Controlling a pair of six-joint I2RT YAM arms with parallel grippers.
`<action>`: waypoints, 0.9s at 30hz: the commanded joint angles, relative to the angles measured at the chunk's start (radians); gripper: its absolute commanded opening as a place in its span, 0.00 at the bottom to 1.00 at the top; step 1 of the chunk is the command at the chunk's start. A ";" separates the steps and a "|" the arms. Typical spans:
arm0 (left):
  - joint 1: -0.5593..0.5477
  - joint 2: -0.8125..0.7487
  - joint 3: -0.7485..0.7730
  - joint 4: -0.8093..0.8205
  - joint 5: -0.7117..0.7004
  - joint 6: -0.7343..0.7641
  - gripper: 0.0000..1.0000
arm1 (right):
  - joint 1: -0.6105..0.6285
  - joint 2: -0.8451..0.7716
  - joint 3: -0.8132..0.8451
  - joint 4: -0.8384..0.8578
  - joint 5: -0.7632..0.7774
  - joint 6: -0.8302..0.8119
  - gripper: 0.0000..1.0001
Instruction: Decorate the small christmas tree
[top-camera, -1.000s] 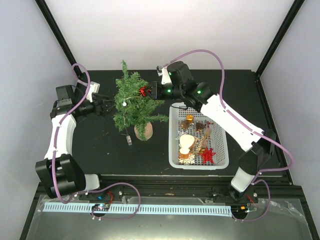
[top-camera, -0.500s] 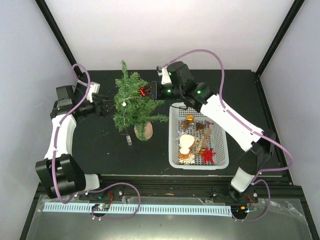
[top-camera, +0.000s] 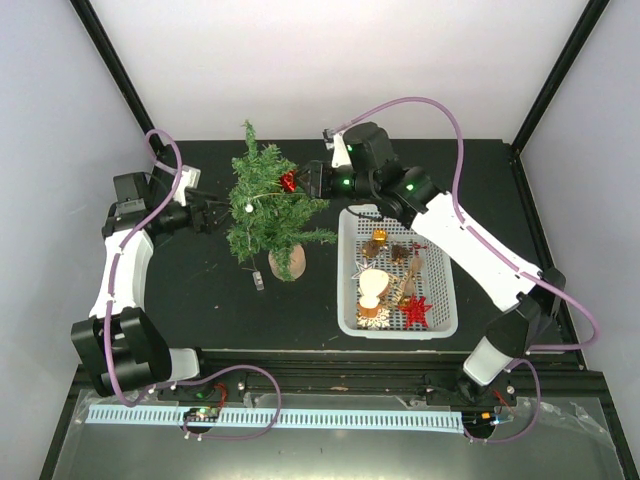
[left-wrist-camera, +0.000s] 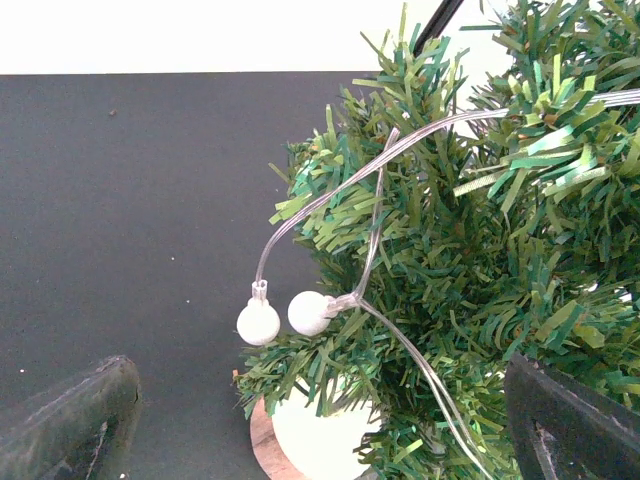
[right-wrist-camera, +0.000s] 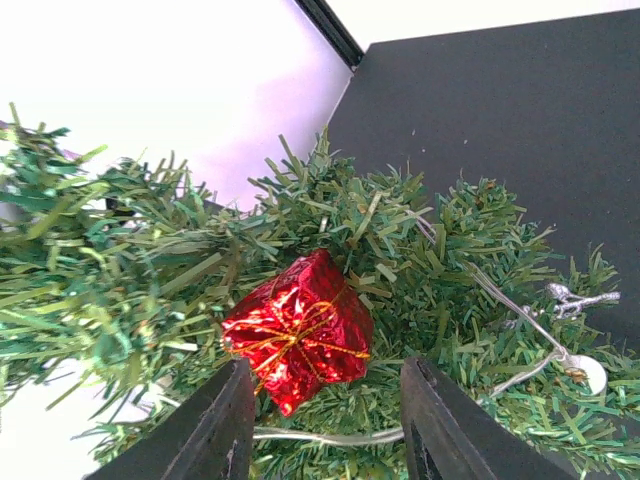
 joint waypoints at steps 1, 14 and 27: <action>0.006 -0.016 -0.003 0.024 -0.011 -0.004 0.99 | -0.009 -0.050 -0.020 0.025 0.019 -0.014 0.41; 0.007 -0.023 -0.004 0.025 -0.024 0.001 0.99 | -0.012 0.007 0.004 0.023 -0.023 -0.007 0.29; 0.008 -0.046 -0.013 0.030 -0.043 0.005 0.99 | -0.012 0.035 0.012 0.026 -0.034 -0.009 0.27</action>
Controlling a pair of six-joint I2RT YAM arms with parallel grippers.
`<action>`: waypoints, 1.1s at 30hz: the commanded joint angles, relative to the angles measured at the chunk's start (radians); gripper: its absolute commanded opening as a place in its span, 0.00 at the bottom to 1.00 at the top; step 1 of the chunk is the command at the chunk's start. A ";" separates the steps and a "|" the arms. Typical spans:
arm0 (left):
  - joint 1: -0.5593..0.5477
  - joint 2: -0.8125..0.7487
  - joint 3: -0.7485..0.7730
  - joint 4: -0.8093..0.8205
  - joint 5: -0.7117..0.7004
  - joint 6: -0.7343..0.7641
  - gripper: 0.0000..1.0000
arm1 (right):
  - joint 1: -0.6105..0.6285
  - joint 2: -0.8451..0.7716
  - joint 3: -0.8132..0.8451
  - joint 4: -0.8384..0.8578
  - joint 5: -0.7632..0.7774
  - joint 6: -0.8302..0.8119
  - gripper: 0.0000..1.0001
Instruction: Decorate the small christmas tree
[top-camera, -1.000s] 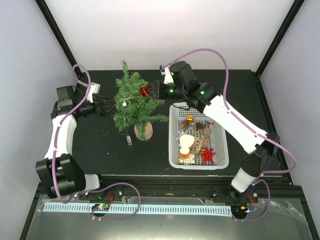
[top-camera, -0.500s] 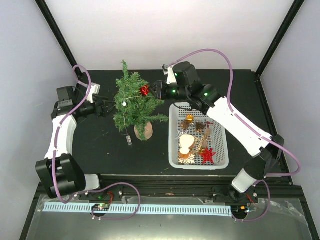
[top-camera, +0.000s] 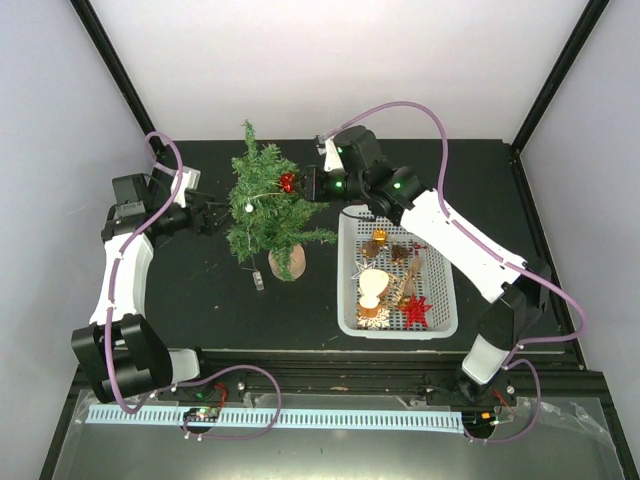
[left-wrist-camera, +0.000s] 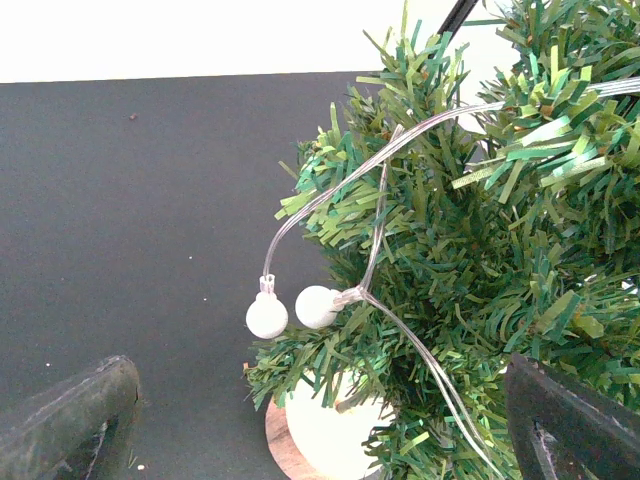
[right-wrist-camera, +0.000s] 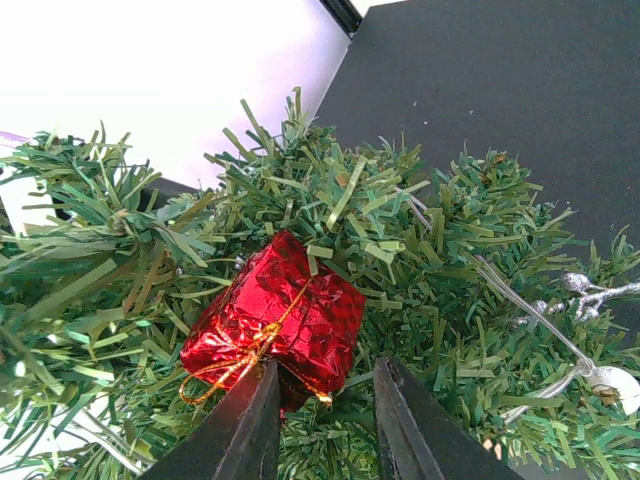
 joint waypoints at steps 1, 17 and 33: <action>0.007 -0.013 0.004 0.020 -0.005 0.005 0.99 | -0.005 -0.022 0.022 0.008 0.014 -0.011 0.27; 0.007 -0.011 0.004 0.025 -0.014 0.005 0.99 | -0.049 -0.147 -0.064 0.005 0.079 -0.014 0.36; 0.024 -0.054 -0.016 0.105 -0.159 -0.069 0.99 | -0.252 -0.152 -0.538 -0.068 0.284 -0.023 0.36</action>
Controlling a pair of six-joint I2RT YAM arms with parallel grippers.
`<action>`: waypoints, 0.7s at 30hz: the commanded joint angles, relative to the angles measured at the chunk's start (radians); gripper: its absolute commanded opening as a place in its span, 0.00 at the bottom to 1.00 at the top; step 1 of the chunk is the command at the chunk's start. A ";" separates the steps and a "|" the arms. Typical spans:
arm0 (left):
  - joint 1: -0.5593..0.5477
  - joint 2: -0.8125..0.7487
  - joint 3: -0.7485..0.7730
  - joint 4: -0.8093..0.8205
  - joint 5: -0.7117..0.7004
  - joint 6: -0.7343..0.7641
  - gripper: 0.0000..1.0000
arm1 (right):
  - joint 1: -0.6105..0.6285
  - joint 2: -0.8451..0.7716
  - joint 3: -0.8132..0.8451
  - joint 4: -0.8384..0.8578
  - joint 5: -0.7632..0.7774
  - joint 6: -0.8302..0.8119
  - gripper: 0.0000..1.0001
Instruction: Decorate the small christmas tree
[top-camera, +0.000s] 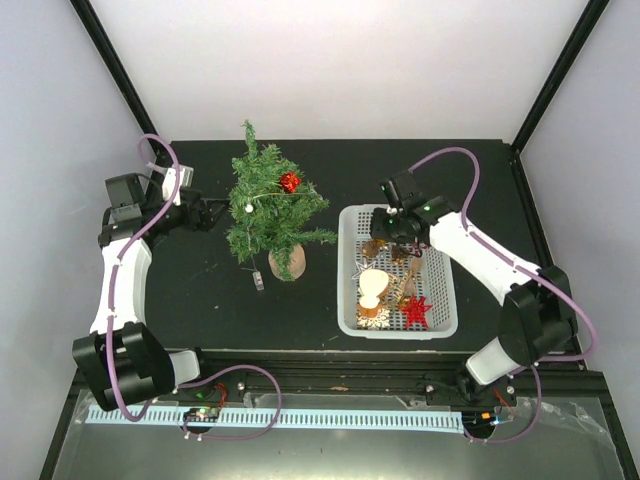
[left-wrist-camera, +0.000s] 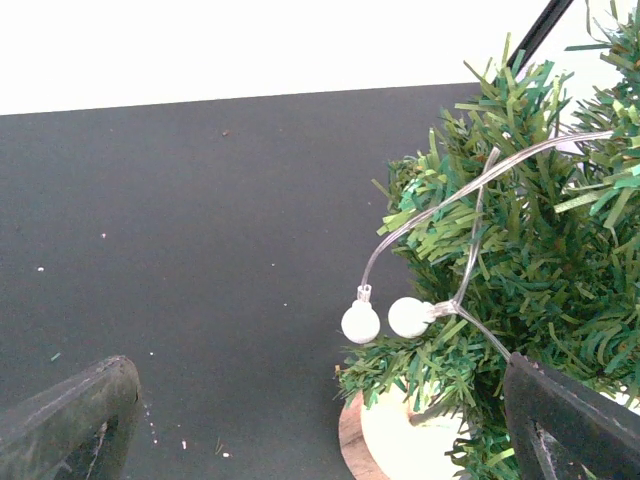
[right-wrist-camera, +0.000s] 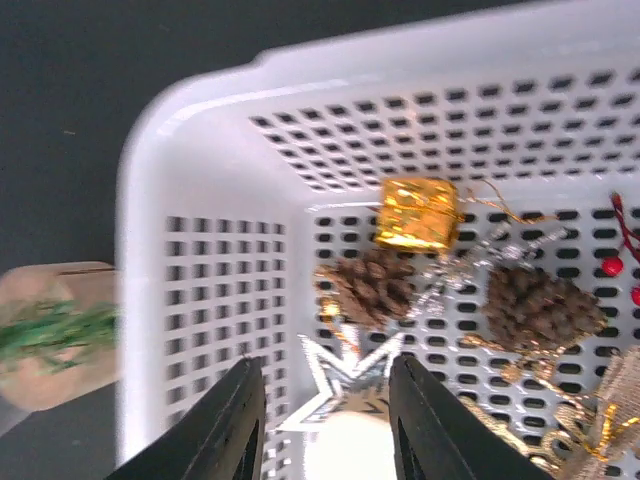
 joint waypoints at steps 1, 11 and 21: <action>0.005 -0.015 0.001 0.036 -0.022 -0.028 0.99 | -0.045 0.031 -0.054 0.048 0.028 -0.018 0.35; 0.005 -0.014 -0.002 0.034 -0.010 -0.029 0.99 | -0.154 0.137 -0.103 0.165 -0.074 0.008 0.31; 0.005 -0.010 -0.005 0.041 -0.004 -0.029 0.99 | -0.204 0.269 -0.081 0.255 -0.214 0.053 0.28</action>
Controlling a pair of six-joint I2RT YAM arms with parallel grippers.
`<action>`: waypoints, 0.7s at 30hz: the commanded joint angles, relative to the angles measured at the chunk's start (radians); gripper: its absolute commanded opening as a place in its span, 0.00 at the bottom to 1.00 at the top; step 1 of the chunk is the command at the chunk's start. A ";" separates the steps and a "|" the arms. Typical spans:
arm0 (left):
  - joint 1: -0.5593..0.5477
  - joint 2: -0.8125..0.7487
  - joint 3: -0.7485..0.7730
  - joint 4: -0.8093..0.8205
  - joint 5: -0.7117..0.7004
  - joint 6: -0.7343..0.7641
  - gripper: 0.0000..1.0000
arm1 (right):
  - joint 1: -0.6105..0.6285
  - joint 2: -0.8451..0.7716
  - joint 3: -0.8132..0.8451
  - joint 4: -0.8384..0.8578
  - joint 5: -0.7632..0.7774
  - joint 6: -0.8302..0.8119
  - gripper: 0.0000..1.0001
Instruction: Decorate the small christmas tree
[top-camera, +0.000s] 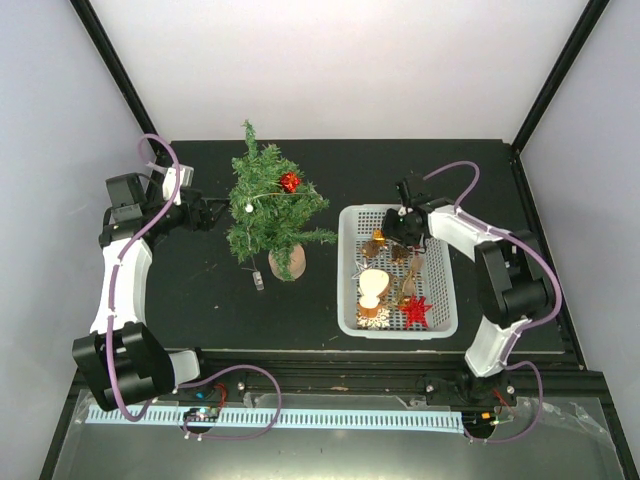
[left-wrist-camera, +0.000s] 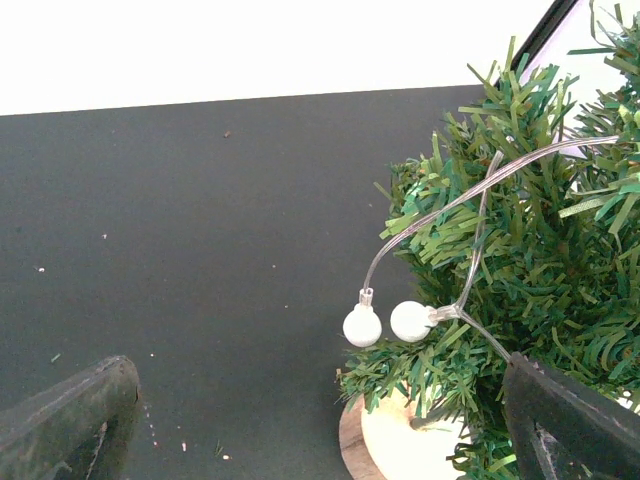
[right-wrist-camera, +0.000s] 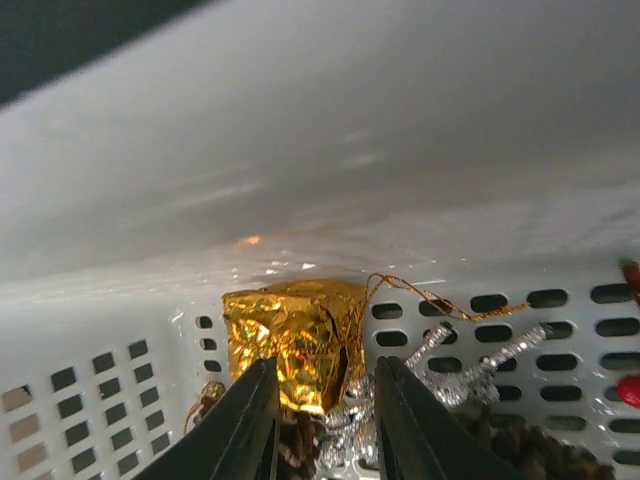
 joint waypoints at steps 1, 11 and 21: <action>0.004 -0.009 -0.002 0.019 0.007 -0.008 0.99 | -0.008 0.051 0.021 0.061 -0.080 0.027 0.28; 0.017 -0.030 0.004 0.005 -0.001 0.002 0.99 | -0.008 0.032 -0.026 0.094 -0.059 0.030 0.01; 0.085 -0.138 0.088 -0.078 -0.137 0.065 0.99 | -0.009 -0.130 -0.091 0.066 -0.013 0.007 0.01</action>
